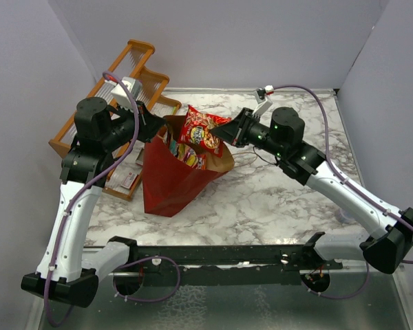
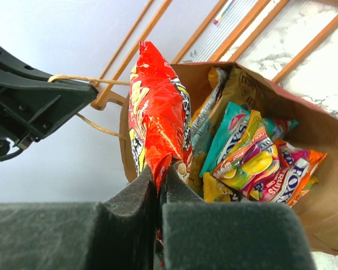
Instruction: Take the snacks out of the paper bag
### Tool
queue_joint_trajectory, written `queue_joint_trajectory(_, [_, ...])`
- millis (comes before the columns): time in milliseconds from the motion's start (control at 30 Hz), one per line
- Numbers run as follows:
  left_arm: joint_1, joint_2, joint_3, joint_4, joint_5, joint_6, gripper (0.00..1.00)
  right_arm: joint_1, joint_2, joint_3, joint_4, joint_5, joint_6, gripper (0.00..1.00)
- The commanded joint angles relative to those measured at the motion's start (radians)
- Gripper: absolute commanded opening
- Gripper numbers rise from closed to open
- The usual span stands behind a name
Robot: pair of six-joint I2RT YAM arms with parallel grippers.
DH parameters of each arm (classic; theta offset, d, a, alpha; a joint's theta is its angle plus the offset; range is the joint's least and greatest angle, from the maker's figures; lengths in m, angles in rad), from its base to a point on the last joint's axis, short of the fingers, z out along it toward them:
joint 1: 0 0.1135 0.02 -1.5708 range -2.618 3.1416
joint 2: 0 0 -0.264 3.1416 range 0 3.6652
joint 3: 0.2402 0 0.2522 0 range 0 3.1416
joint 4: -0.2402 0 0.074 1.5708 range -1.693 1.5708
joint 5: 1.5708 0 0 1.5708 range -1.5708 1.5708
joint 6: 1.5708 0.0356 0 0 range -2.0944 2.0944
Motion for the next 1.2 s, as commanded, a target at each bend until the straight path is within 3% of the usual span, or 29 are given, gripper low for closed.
queue_joint_trajectory(0, [-0.002,-0.044,-0.003,0.141,0.096,-0.067,0.0,0.007,-0.078,-0.015,-0.014,0.08,-0.045,0.01])
queue_joint_trajectory(167, [-0.001,-0.056,-0.006,0.139,0.103,-0.08,0.0,0.007,-0.167,-0.048,-0.095,0.245,-0.134,0.01])
queue_joint_trajectory(433, [-0.001,-0.073,-0.01,0.121,0.124,-0.06,0.0,0.007,-0.294,-0.122,-0.21,0.676,-0.237,0.01])
queue_joint_trajectory(733, [-0.001,-0.061,0.029,0.048,0.108,0.0,0.0,-0.014,-0.221,-0.122,-0.306,1.008,-0.282,0.01])
queue_joint_trajectory(833, [-0.001,-0.063,0.029,0.05,0.107,0.0,0.0,-0.109,-0.172,-0.122,-0.292,0.954,-0.283,0.01])
queue_joint_trajectory(1000, [-0.001,-0.059,0.027,0.052,0.105,-0.003,0.0,-0.406,-0.101,-0.157,-0.188,0.612,-0.247,0.01])
queue_joint_trajectory(1167, [-0.001,-0.062,0.018,0.064,0.1,-0.007,0.0,-0.641,0.018,-0.153,-0.103,0.384,-0.179,0.01])
